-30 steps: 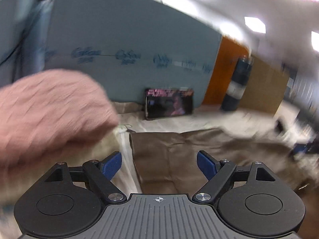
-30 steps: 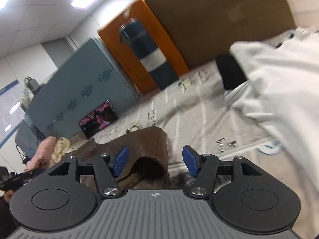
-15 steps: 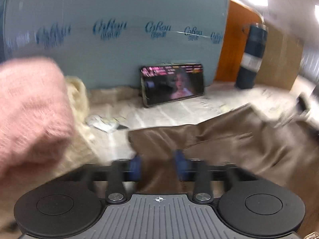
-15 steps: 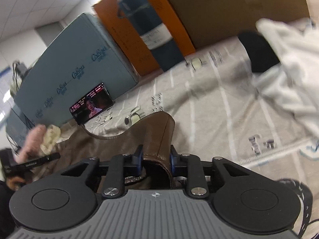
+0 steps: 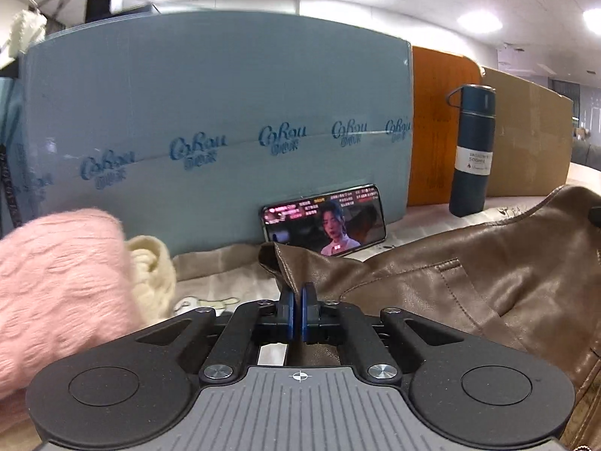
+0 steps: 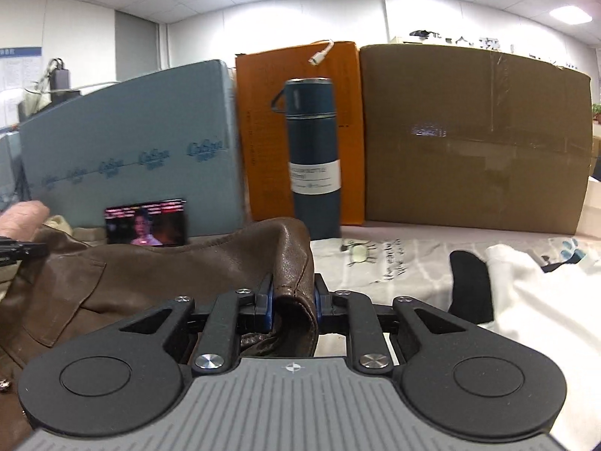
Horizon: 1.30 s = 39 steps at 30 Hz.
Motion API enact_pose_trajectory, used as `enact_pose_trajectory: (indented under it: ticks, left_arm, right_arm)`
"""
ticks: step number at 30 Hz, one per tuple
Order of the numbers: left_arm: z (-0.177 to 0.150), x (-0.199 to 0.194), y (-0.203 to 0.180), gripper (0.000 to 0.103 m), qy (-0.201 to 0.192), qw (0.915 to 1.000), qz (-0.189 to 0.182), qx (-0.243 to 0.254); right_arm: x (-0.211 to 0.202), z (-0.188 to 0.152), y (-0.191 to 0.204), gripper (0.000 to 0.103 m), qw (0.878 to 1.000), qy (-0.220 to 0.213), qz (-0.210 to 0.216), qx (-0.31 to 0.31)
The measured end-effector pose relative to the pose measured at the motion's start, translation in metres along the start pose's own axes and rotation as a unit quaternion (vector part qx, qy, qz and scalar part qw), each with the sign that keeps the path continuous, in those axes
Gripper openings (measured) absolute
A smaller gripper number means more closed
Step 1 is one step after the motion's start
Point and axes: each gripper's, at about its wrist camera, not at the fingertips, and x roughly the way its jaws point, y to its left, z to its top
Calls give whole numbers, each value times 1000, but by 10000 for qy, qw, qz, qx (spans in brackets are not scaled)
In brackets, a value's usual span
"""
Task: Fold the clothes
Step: 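Spread the jacket on the table with both grippers and release, then grasp the jacket's button edge with both grippers, pull it flat, release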
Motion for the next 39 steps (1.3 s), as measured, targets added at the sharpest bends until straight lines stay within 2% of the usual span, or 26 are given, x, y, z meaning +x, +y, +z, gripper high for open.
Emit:
enact_pose_trajectory:
  ticks: [3, 5, 7, 8, 10, 12, 14, 15, 16, 17, 19, 21, 23, 27, 29, 33, 35, 37, 39]
  left_arm:
    - [2, 17, -6, 3, 232, 9994, 169, 189]
    - [-1, 27, -8, 5, 469, 9981, 250, 303]
    - [-5, 31, -6, 12, 513, 9977, 316, 304]
    - [-6, 31, -4, 17, 552, 9975, 331, 277]
    - [-5, 27, -2, 24, 573, 9974, 365, 235]
    - [-3, 16, -2, 37, 541, 9978, 317, 226]
    - [-3, -5, -3, 65, 379, 9989, 219, 188]
    - [-4, -18, -3, 73, 282, 9994, 179, 111]
    - [-6, -32, -3, 87, 188, 9998, 115, 3]
    - [-10, -49, -1, 90, 74, 9999, 13, -124]
    - [-20, -78, 3, 91, -55, 9984, -398, -396]
    - [-35, -103, 4, 92, -68, 9942, -863, -637]
    - [-50, -124, 1, 93, 6, 9903, -1217, -669]
    - [-71, -146, -9, 93, 302, 9900, -1300, -462]
    - [-78, -147, -12, 93, 489, 9886, -1367, -398]
    - [-86, -141, -23, 93, 882, 9855, -1426, -277]
    - [-92, -141, -29, 94, 987, 9834, -1513, -191]
    - [-93, -143, -31, 94, 959, 9839, -1502, -119]
    - [-93, -147, -27, 94, 849, 9830, -1606, -252]
  right_arm:
    - [18, 2, -5, 19, 9995, 302, -115, 30]
    - [19, -1, -5, 27, 9989, 423, -204, -33]
    - [20, -3, -6, 44, 9980, 543, -294, -95]
    - [20, -5, -6, 48, 9975, 604, -339, -126]
    - [21, -7, -7, 63, 9963, 724, -429, -189]
    - [22, -10, -7, 68, 9948, 844, -518, -251]
    - [18, -11, -7, 71, 9938, 883, -598, -302]
    - [10, -10, -6, 72, 9943, 799, -627, -317]
    - [-1, -9, -5, 75, 9950, 689, -643, -331]
    - [-12, -7, -4, 75, 9958, 579, -633, -326]
    - [-33, -4, 0, 77, 9979, 384, -464, -225]
    - [-52, -2, 6, 78, 9996, 264, -69, -30]
    - [-65, -4, 17, 78, 9986, 245, 440, 128]
    - [-71, -20, 50, 80, 9877, 544, 1454, 182]
    - [-63, -31, 68, 81, 9818, 805, 1719, 71]
    - [-39, -56, 91, 81, 9756, 1379, 1706, -83]
    - [-40, -66, 95, 81, 9750, 1433, 1693, -116]
    - [-45, -69, 97, 81, 9748, 1404, 1725, -154]
    - [-49, -71, 94, 78, 9732, 1408, 1816, -60]
